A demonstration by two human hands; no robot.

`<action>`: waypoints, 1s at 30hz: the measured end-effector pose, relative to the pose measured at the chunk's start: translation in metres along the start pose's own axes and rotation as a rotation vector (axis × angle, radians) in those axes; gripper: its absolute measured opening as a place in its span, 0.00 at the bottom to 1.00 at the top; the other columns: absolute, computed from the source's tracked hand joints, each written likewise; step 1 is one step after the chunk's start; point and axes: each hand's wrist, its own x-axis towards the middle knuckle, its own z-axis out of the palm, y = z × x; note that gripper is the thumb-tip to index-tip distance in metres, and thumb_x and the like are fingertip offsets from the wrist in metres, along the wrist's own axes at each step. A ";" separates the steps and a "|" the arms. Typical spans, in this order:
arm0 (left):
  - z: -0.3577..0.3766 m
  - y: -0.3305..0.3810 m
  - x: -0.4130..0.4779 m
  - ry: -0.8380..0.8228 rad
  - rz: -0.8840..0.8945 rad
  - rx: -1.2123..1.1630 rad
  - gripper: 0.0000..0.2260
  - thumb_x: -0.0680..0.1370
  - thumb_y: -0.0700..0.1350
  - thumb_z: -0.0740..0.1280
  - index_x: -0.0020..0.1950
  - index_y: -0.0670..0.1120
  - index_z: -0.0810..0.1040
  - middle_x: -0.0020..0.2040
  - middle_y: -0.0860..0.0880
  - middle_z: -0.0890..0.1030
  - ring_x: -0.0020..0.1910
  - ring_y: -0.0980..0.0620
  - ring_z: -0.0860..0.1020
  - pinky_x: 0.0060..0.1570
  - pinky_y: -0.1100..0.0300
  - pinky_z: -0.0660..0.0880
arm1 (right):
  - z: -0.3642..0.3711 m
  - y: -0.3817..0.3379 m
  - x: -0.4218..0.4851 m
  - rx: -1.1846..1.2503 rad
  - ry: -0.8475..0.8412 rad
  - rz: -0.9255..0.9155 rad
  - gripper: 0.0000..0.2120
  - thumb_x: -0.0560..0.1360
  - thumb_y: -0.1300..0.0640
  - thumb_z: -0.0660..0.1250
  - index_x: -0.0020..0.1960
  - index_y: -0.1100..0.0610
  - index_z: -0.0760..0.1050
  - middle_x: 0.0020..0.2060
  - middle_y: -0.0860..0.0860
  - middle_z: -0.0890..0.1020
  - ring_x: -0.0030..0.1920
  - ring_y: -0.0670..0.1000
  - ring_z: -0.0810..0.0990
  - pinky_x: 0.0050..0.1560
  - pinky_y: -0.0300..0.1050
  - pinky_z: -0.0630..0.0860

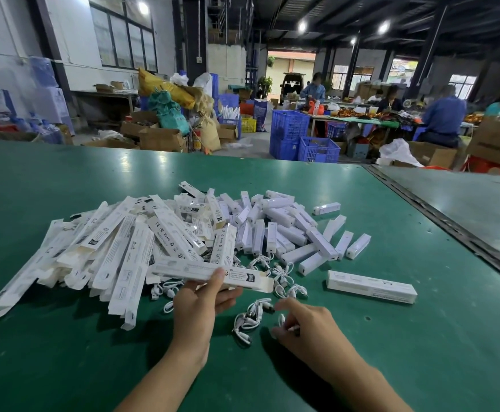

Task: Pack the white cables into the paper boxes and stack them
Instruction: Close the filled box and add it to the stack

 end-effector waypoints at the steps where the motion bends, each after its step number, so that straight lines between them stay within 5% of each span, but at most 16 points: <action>1: 0.000 0.000 0.000 0.000 -0.004 0.002 0.07 0.79 0.41 0.68 0.51 0.37 0.77 0.40 0.44 0.86 0.41 0.40 0.86 0.34 0.59 0.81 | 0.000 0.000 0.000 -0.057 -0.017 0.015 0.13 0.73 0.46 0.69 0.58 0.43 0.76 0.41 0.41 0.81 0.42 0.41 0.78 0.46 0.38 0.75; 5: -0.001 -0.001 0.000 -0.012 -0.023 0.008 0.10 0.79 0.42 0.68 0.53 0.35 0.77 0.44 0.40 0.86 0.42 0.40 0.86 0.34 0.60 0.81 | -0.008 0.001 0.000 -0.174 -0.111 -0.019 0.18 0.74 0.35 0.64 0.56 0.45 0.80 0.47 0.43 0.80 0.47 0.44 0.78 0.49 0.39 0.74; 10: -0.002 -0.001 0.001 -0.018 -0.034 0.001 0.08 0.79 0.42 0.68 0.51 0.36 0.76 0.40 0.43 0.86 0.42 0.39 0.86 0.34 0.60 0.81 | -0.024 0.008 -0.002 -0.066 -0.263 -0.062 0.22 0.70 0.47 0.61 0.61 0.53 0.77 0.49 0.47 0.75 0.48 0.46 0.76 0.52 0.37 0.71; 14: -0.003 -0.002 0.002 -0.026 -0.037 0.012 0.10 0.79 0.42 0.68 0.52 0.34 0.77 0.40 0.42 0.86 0.42 0.39 0.86 0.34 0.60 0.81 | -0.035 0.019 -0.002 -0.066 -0.340 -0.071 0.25 0.71 0.47 0.65 0.68 0.48 0.75 0.53 0.44 0.75 0.50 0.41 0.74 0.53 0.26 0.65; 17: -0.004 -0.003 0.002 -0.032 -0.043 0.014 0.11 0.80 0.43 0.68 0.53 0.34 0.77 0.41 0.41 0.86 0.42 0.39 0.86 0.34 0.59 0.81 | -0.033 0.025 -0.002 -0.096 -0.306 -0.048 0.24 0.72 0.39 0.70 0.67 0.44 0.76 0.53 0.41 0.72 0.49 0.39 0.72 0.51 0.23 0.62; 21: -0.003 -0.004 0.002 -0.043 -0.045 0.017 0.11 0.80 0.43 0.68 0.53 0.34 0.77 0.44 0.39 0.86 0.43 0.39 0.86 0.35 0.59 0.81 | -0.028 0.027 -0.002 -0.108 -0.238 -0.039 0.24 0.69 0.34 0.70 0.62 0.42 0.79 0.62 0.38 0.72 0.56 0.37 0.72 0.60 0.28 0.63; 24: -0.003 -0.004 0.002 -0.046 -0.043 0.021 0.12 0.80 0.43 0.68 0.54 0.33 0.77 0.44 0.39 0.86 0.43 0.40 0.86 0.35 0.59 0.81 | -0.025 0.022 0.000 -0.137 -0.204 -0.077 0.21 0.70 0.36 0.70 0.60 0.44 0.80 0.57 0.39 0.79 0.56 0.39 0.75 0.57 0.24 0.62; 28: -0.004 -0.005 0.001 -0.052 -0.036 0.023 0.12 0.80 0.43 0.68 0.56 0.34 0.78 0.45 0.40 0.86 0.43 0.40 0.86 0.35 0.60 0.81 | -0.024 0.014 -0.003 -0.028 -0.048 -0.005 0.16 0.72 0.46 0.74 0.58 0.46 0.80 0.49 0.40 0.84 0.48 0.39 0.80 0.54 0.35 0.75; 30: -0.004 -0.005 0.001 -0.051 -0.033 0.023 0.12 0.80 0.43 0.68 0.56 0.35 0.78 0.45 0.40 0.86 0.43 0.40 0.86 0.35 0.60 0.81 | -0.023 0.010 -0.004 0.092 0.036 0.029 0.14 0.72 0.51 0.75 0.57 0.49 0.82 0.47 0.40 0.84 0.46 0.36 0.82 0.53 0.33 0.76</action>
